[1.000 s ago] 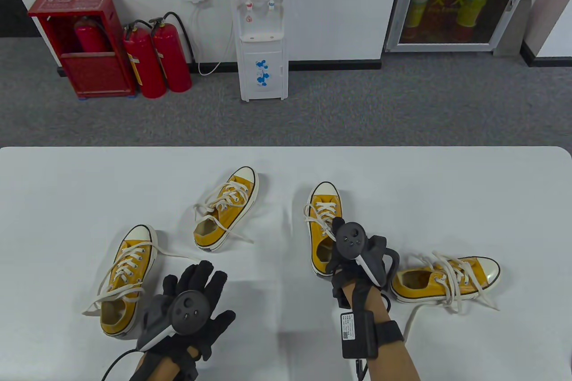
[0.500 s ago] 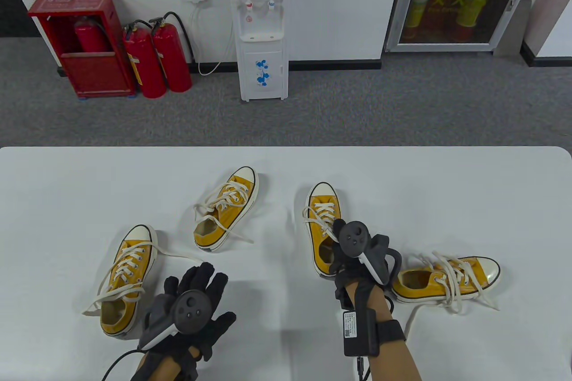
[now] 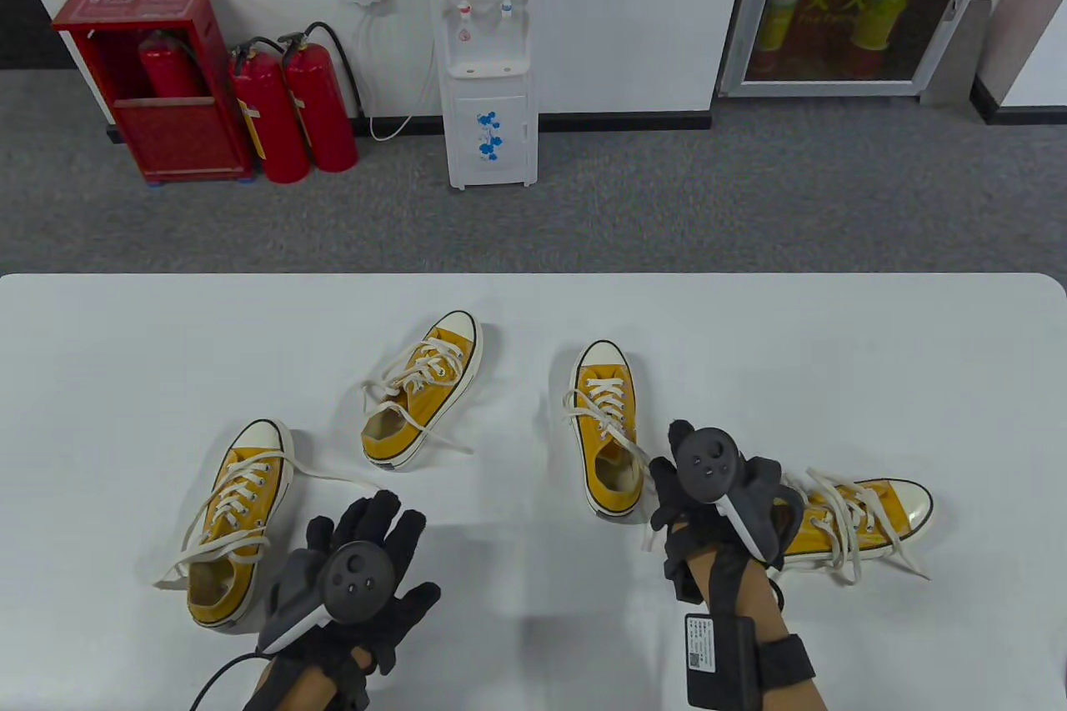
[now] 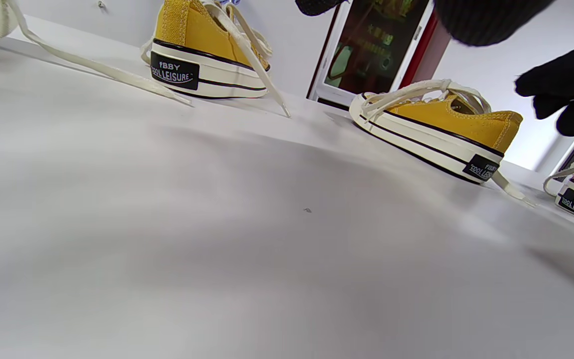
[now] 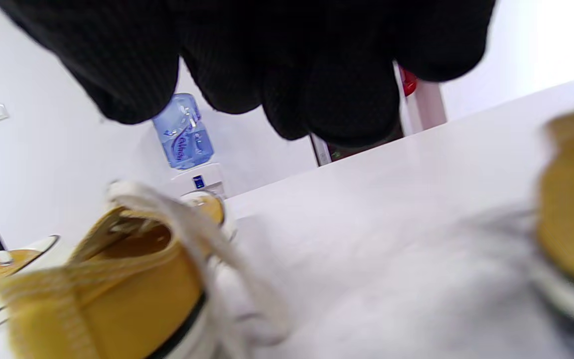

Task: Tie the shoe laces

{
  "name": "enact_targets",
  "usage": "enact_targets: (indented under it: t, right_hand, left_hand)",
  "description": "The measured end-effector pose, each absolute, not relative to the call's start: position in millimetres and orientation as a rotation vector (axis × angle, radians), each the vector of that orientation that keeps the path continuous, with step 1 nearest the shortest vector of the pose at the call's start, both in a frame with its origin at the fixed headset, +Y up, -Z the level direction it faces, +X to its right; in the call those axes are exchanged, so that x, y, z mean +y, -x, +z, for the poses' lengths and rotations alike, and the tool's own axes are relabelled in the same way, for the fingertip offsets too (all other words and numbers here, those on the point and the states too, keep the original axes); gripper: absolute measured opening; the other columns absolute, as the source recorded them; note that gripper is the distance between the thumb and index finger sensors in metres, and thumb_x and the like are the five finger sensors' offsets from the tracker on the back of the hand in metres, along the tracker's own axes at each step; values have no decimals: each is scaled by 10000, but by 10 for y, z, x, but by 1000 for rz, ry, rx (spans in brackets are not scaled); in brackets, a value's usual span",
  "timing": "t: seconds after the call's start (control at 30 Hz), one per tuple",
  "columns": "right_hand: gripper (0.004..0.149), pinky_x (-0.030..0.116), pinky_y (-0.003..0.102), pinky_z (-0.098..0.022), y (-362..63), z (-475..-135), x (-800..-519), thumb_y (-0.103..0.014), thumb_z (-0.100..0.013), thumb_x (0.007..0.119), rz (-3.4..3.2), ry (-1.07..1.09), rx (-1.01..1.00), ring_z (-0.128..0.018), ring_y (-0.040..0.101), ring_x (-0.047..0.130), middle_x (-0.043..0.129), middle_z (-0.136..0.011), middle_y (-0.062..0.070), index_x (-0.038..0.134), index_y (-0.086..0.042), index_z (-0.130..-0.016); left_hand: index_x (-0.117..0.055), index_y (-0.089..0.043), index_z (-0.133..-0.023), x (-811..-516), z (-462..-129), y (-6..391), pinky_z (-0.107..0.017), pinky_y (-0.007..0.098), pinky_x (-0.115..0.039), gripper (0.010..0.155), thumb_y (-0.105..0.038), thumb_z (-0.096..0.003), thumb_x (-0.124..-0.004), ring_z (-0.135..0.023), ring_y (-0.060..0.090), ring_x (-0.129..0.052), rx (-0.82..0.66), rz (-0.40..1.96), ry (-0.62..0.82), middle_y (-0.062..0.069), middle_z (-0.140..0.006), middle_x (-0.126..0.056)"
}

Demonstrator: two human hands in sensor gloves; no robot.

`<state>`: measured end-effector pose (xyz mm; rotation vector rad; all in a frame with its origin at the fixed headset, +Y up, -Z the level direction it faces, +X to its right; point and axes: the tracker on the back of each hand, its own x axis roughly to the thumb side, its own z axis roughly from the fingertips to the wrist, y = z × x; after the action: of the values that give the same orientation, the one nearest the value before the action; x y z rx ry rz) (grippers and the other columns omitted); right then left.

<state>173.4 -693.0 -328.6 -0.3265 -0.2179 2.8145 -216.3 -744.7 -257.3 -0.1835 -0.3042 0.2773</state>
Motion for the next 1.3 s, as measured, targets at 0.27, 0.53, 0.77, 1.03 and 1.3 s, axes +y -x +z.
enact_targets:
  t: [0.27,0.53,0.77,1.03,1.3]
  right_hand:
    - [648,693,524,-556,-2101,-3035,-6855,-495,-412,821,2818,515,-203,-692,291,884,765,-947,103,766,-184,-977]
    - [725,704,503,-540,-2439,-2890,-6922,-573,-389,808,2878,759,-152,-648,256,881,774,-910,94,738,-180,-994]
    - [834,718,483,-528,-2599,-2875,-7096,-644,-364,790,2951,971,4,-612,223,882,789,-875,67,639,-184,-1044]
    - [925,766,444,-471,-2720,-2892,-7311,-711,-347,738,2949,1079,124,-520,171,915,827,-811,20,514,-183,-1073]
    - [873,810,418,-429,-2747,-2945,-7378,-677,-389,745,2905,1088,112,-449,139,952,841,-755,48,528,-163,-1061]
  left_hand:
    - [-305,-271,-1150,-7447,-2571,2164,-692,796,-112,848,-648,-476,-655,-1148,483,-194,-305,287,183,133,-1233,-118]
    - [-305,-272,-1150,-7451,-2563,2147,-694,795,-113,848,-649,-476,-654,-1150,480,-197,-315,282,182,132,-1234,-118]
    - [-305,-271,-1150,-7453,-2561,2146,-693,796,-112,849,-650,-475,-654,-1149,483,-195,-315,283,186,134,-1233,-118]
    - [-304,-272,-1150,-7454,-2562,2151,-693,796,-112,849,-650,-476,-654,-1149,483,-196,-310,284,192,132,-1234,-120]
    - [-309,-270,-1151,-7463,-2566,2153,-692,796,-113,847,-650,-477,-653,-1149,484,-197,-308,297,214,132,-1235,-123]
